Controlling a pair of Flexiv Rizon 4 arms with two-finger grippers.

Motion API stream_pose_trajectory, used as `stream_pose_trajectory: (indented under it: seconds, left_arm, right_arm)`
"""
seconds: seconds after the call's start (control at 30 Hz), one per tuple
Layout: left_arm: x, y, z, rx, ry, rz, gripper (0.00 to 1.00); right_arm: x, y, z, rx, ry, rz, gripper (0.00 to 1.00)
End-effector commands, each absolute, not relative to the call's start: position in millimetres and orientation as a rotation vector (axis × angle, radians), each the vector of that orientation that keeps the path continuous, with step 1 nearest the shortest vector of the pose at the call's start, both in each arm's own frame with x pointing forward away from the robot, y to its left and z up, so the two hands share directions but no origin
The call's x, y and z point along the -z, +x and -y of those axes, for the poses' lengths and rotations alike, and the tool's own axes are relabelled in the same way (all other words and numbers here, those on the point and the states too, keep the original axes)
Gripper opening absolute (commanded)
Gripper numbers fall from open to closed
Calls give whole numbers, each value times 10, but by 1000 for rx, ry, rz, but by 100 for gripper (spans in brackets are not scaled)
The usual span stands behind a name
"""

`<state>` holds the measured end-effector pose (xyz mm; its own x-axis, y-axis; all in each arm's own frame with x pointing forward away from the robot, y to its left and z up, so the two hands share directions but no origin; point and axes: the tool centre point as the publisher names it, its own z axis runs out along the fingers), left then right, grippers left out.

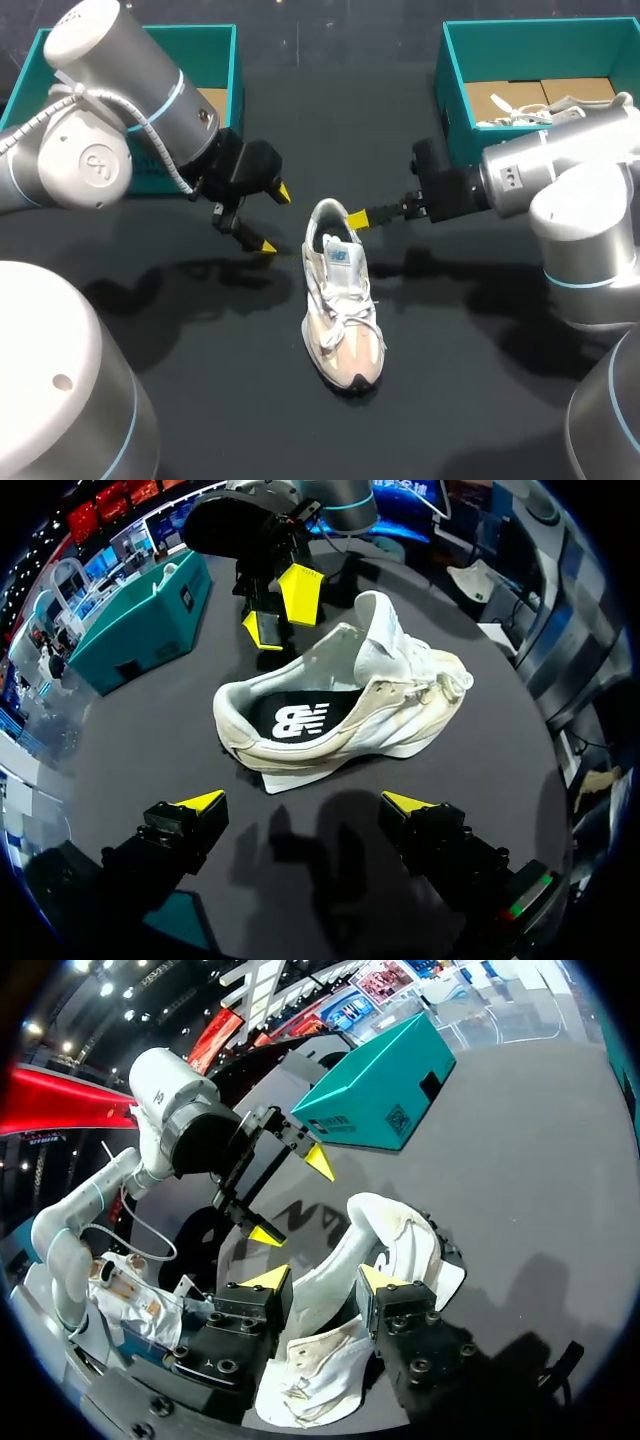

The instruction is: Take the shoe out of the shoebox, open the shoe tongue, remove and reinsert the insole, then place the shoe into the shoebox

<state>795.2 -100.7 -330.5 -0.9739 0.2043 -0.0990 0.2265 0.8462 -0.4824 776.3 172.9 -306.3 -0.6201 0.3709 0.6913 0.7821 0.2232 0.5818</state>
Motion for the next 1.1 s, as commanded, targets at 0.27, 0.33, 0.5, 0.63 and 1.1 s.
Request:
stream_pose_trajectory:
  seconds: [0.27,0.33,0.5,0.63,1.1]
  left_arm:
    - [3144,7977,821,722,363,-2968,100]
    - [3129,7985,796,712,365,-2967,100]
    - [3108,8006,754,684,362,-2967,100]
    - [3087,8024,707,665,369,-2966,100]
    - [2961,8115,434,588,407,-2970,100]
  right_arm:
    - [2850,7735,-1380,1240,-1207,2159,41]
    - [2829,7740,-1315,1220,-1231,2166,41]
    - [2795,7741,-1258,1164,-1268,2189,40]
    - [2750,7735,-1215,1118,-1295,2212,40]
    - [2547,7618,-1020,1017,-1400,2257,40]
